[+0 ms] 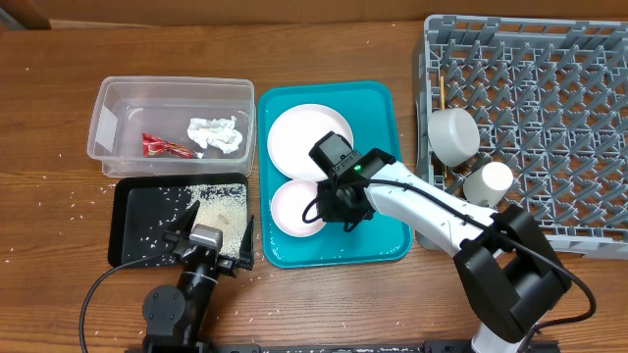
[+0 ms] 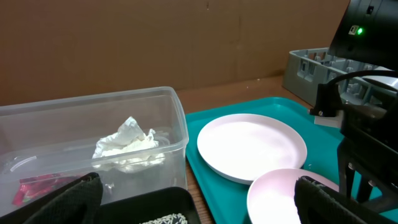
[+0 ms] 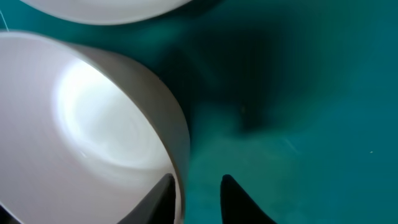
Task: Sort waste into correct bins and load items into the dishwasher
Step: 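Close the right gripper on the small white plate's edge, then carry the small plate to the rack and stand it upright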
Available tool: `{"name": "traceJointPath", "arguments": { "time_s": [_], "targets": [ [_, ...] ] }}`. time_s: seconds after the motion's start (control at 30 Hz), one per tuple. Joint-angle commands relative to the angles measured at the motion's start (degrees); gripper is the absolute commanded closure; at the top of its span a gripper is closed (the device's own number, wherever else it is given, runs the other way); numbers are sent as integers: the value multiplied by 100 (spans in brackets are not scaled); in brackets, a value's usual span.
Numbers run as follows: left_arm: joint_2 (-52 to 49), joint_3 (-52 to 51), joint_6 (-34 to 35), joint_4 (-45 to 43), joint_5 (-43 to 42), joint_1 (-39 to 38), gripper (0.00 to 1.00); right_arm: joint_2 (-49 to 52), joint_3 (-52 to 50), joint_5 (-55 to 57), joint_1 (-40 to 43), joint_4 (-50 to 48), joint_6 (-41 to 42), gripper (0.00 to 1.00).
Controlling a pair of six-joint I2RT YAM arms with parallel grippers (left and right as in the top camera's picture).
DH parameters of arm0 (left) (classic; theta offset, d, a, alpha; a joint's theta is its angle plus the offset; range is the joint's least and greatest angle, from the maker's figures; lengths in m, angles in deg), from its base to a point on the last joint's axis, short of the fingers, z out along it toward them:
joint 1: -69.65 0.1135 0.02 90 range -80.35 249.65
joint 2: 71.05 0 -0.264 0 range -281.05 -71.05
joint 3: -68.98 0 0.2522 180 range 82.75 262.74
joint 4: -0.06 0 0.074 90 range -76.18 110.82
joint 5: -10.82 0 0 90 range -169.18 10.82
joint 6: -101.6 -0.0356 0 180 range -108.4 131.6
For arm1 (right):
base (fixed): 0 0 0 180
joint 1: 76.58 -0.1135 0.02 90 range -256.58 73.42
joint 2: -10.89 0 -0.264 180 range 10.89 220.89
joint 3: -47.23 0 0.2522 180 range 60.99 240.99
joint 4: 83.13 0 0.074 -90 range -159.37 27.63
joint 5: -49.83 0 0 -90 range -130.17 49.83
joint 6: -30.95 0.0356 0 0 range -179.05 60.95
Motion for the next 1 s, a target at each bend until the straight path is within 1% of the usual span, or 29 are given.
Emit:
{"name": "traceJointPath", "arguments": {
  "time_s": [0.0,0.03,0.1,0.13,0.17,0.2,0.27,0.4,0.47,0.6,0.63,0.77,0.83,0.9,0.97],
  "targets": [
    [35,-37,-52,-24,-90,37,0,11,-15,-39,0,-68,175,82],
    [35,-37,-52,-22,-90,37,0,11,-15,-44,0,-68,271,87],
    [35,-37,-52,-24,-90,37,0,11,-15,-83,0,-85,474,87],
    [35,-37,-52,-24,-92,37,0,11,-15,-83,0,-98,538,81],
    [35,-37,-52,-22,-92,37,0,11,-15,-81,0,-116,546,81],
    [35,-37,-52,-24,-90,37,0,11,-15,-79,2,-118,546,82],
    [35,-37,-52,-22,-92,37,0,11,-15,-52,2,-109,546,96],
    [35,-37,-52,-24,-90,37,0,0,0,389,2,61,525,96],
    [35,-37,-52,-22,-92,37,0,-63,144,997,9,299,459,96],
    [35,-37,-52,-24,-90,37,0,-476,682,2229,7,826,-452,96],
    [35,-37,-52,-22,-92,37,0,-743,1012,3176,7,1038,-841,96],
    [35,-37,-52,-22,-90,37,0,-1115,1480,5549,20,1021,-1508,96],
    [35,-37,-52,-22,-90,37,0,-1150,1585,6730,83,643,-2212,96],
    [35,-37,-52,-22,-90,37,0,-1115,1585,7429,214,76,-2970,96],
    [35,-37,-52,-24,-92,37,0,-1008,1585,7884,457,-621,-3646,96]
  ]
}}
